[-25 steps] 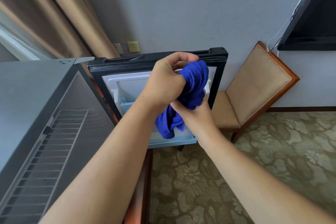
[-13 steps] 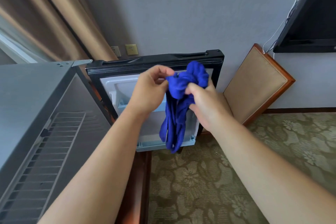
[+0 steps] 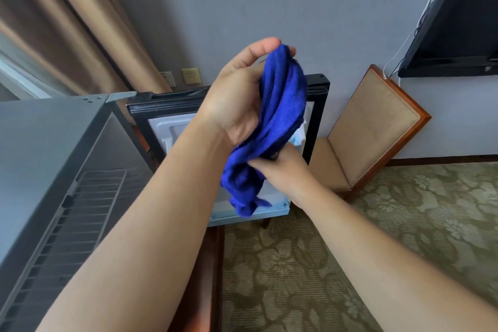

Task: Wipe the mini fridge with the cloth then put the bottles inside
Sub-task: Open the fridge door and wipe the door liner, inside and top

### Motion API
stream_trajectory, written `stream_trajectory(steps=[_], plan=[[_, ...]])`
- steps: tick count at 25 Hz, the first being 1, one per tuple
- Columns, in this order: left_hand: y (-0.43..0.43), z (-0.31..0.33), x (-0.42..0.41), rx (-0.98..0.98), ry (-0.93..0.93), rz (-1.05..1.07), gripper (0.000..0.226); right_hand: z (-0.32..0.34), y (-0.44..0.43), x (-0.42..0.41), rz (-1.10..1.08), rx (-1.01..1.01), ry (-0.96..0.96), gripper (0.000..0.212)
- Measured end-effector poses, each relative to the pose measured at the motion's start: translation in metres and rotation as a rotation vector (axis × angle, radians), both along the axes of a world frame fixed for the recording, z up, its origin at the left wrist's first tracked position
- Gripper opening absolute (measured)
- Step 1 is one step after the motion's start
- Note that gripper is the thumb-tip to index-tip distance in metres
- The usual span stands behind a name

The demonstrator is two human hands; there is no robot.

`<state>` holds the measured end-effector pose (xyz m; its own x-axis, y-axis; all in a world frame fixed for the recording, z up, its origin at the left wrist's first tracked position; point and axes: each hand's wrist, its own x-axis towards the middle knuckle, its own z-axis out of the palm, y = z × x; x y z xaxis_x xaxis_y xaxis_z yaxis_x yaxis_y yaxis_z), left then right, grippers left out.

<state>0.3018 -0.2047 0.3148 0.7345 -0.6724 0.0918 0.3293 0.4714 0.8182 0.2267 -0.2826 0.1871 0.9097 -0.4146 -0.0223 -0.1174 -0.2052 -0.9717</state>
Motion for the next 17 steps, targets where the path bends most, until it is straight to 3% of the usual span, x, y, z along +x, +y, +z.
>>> stream_trajectory(steps=[2,3,6,9,13,15,17], plan=[[0.013,-0.011,0.014,0.089,-0.183,0.180,0.033,0.002,-0.005,0.002,-0.185,0.135,-0.096,0.018],[0.024,-0.019,0.023,0.176,-0.305,0.253,0.036,0.002,-0.010,0.000,-0.297,0.238,-0.129,0.021],[0.063,-0.060,0.041,0.699,-0.804,0.319,0.041,0.008,-0.032,-0.005,-0.553,0.465,-0.231,0.033],[0.100,-0.100,0.046,1.135,-1.037,0.425,0.023,0.013,-0.034,-0.001,-0.616,0.468,-0.258,0.039],[0.130,-0.130,0.055,1.355,-1.069,0.459,0.007,0.016,-0.010,0.009,-0.499,0.344,-0.190,0.049],[0.140,-0.148,0.050,1.361,-0.970,0.410,0.010,0.020,0.002,0.019,-0.487,0.207,-0.124,0.046],[0.150,-0.162,0.042,1.257,-0.905,0.534,0.012,0.023,0.008,0.028,-0.522,0.110,-0.078,0.047]])
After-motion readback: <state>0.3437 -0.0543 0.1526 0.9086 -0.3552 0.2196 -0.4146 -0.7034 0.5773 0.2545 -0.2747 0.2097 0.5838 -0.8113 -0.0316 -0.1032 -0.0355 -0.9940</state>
